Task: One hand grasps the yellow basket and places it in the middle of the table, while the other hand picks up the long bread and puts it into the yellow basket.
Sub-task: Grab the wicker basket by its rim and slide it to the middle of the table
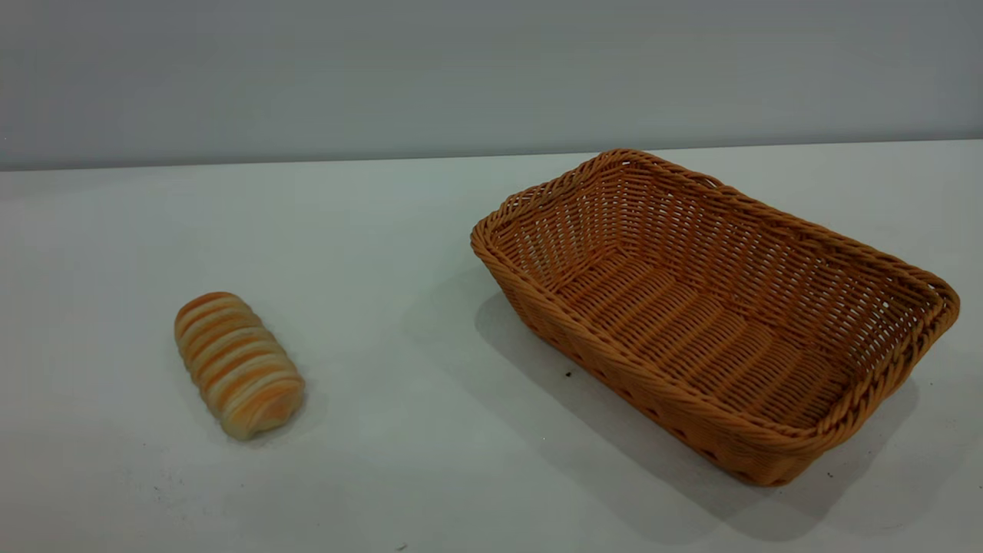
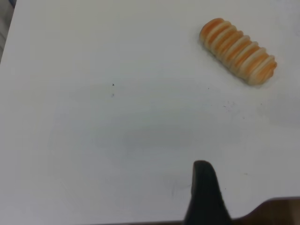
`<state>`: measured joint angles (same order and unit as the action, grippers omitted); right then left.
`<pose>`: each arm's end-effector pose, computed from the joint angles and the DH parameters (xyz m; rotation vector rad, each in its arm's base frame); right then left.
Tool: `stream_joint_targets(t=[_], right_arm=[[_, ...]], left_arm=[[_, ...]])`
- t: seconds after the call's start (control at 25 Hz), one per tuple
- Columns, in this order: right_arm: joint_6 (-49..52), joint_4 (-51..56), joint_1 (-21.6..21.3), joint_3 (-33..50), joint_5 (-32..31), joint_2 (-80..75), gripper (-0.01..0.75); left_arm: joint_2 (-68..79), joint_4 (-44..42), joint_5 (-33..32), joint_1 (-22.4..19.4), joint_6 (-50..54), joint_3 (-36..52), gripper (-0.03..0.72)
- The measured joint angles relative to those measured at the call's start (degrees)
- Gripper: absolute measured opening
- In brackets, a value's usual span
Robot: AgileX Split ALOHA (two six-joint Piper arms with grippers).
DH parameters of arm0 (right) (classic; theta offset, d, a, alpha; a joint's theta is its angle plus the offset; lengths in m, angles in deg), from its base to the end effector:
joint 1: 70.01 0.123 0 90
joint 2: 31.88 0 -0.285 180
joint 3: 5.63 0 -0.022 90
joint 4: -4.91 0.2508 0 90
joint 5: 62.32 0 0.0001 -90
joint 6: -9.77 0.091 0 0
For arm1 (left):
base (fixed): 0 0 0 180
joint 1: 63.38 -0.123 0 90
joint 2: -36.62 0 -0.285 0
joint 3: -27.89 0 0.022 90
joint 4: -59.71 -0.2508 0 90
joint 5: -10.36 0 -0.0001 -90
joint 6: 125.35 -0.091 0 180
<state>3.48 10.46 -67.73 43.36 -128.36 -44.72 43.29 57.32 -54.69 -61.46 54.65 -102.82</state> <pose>0.0041 0.0082 0.2685 -0.1709 2.2217 0.0819 -0.0095 0.0038 0.2678 0.0314 2.1112 0.0304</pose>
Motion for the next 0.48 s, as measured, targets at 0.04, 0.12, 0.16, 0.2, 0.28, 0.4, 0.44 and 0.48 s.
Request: stream_joint_targets(t=[0.04,0.12,0.16,0.2,0.28,0.4,0.44,0.48], right_arm=[[0.0,0.0,0.0,0.0,0.0,0.0,0.568],[0.0,0.0,0.0,0.0,0.0,0.0,0.568],[0.0,0.0,0.0,0.0,0.0,0.0,0.568],[0.0,0.0,0.0,0.0,0.0,0.0,0.568],[0.0,0.0,0.0,0.0,0.0,0.0,0.568],[0.0,0.0,0.0,0.0,0.0,0.0,0.568],[0.0,0.0,0.0,0.0,0.0,0.0,0.568],[0.0,0.0,0.0,0.0,0.0,0.0,0.568]], left_arm=[[0.0,0.0,0.0,0.0,0.0,0.0,0.571],[0.0,0.0,0.0,0.3,0.0,0.0,0.571],[0.0,0.0,0.0,0.8,0.0,0.0,0.571],[0.0,0.0,0.0,1.6,0.0,0.0,0.571],[0.0,0.0,0.0,3.0,0.0,0.0,0.571],[0.0,0.0,0.0,4.6,0.0,0.0,0.571],[0.0,0.0,0.0,5.0,0.0,0.0,0.571],[0.0,0.0,0.0,5.3,0.0,0.0,0.571]])
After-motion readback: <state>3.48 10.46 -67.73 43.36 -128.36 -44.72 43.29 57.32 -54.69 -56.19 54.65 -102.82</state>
